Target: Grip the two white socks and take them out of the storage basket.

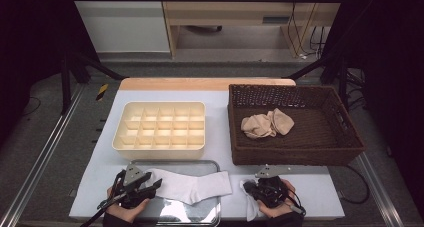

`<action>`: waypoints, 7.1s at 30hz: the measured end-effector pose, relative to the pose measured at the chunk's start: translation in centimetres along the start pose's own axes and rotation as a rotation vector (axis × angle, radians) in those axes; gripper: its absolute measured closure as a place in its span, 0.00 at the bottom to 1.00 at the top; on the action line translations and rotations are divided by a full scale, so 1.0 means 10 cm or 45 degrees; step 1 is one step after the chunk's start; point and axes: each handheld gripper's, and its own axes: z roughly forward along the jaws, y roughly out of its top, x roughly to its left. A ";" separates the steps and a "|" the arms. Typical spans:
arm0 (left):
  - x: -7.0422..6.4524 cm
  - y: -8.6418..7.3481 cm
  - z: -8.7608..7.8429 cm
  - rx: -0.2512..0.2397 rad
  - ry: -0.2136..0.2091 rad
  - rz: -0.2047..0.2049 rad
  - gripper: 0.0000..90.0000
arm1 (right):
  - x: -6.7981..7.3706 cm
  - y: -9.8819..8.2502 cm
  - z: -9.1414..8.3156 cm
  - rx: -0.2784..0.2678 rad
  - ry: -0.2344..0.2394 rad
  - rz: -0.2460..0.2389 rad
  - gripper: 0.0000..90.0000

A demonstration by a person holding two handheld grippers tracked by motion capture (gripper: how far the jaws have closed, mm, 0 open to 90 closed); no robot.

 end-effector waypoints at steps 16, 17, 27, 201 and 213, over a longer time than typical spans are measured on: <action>0.00 0.00 -0.02 -0.008 0.000 -0.008 0.56 | -0.10 -0.04 -0.26 -0.188 -0.181 0.036 0.68; 0.00 0.00 -0.02 -0.012 0.000 -0.009 0.56 | -0.12 -0.06 -0.24 -0.169 -0.187 0.051 0.66; 0.00 0.00 -0.02 -0.007 -0.002 -0.009 0.56 | -0.21 -0.06 -0.31 -0.219 -0.283 0.109 0.65; -0.62 0.47 0.68 0.044 -0.266 0.103 0.98 | -0.05 0.20 -0.18 -0.188 -0.181 0.002 0.94; -0.58 0.54 0.48 0.009 -0.219 0.136 0.98 | -0.17 0.14 -0.19 -0.168 -0.266 0.041 0.77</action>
